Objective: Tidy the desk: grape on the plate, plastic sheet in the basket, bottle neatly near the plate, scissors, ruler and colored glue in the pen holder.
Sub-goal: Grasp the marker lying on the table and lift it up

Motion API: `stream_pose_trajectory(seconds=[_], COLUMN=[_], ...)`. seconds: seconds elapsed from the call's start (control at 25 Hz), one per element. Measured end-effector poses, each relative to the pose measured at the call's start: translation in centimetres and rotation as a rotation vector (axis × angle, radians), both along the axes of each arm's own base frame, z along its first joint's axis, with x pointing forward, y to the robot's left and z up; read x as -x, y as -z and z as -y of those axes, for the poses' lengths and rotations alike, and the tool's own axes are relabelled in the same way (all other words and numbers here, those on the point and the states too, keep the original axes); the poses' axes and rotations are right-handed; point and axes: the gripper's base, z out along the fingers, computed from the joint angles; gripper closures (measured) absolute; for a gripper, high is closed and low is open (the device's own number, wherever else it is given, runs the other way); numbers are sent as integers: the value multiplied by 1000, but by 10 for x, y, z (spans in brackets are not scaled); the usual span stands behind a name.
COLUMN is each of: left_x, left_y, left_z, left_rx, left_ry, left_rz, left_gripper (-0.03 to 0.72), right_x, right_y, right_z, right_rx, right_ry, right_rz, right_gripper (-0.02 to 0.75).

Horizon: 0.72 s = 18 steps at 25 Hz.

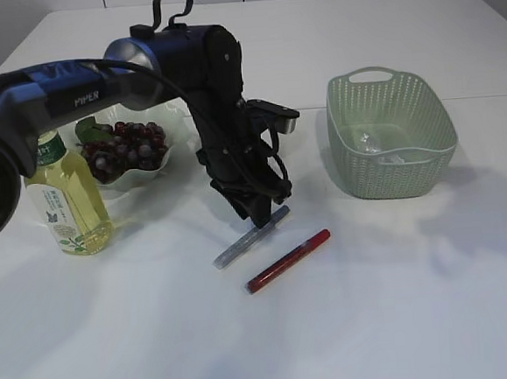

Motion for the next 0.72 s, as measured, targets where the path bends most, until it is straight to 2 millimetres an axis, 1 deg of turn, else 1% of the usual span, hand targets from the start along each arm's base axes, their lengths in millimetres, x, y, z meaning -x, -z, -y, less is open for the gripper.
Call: stream_pose_trajectory(seconds=[0.16,0.72], left_x=[0,3], left_y=[11,13], left_z=[1,5], left_rx=[-6,0], left_ry=[-2,23], left_rz=[-23,-27], left_gripper=[449,449], right_x=[0,0], right_y=[0,0], right_z=[0,0], right_rx=[0,0], right_ry=[0,0], right_rz=[0,0], right_gripper=[360,360])
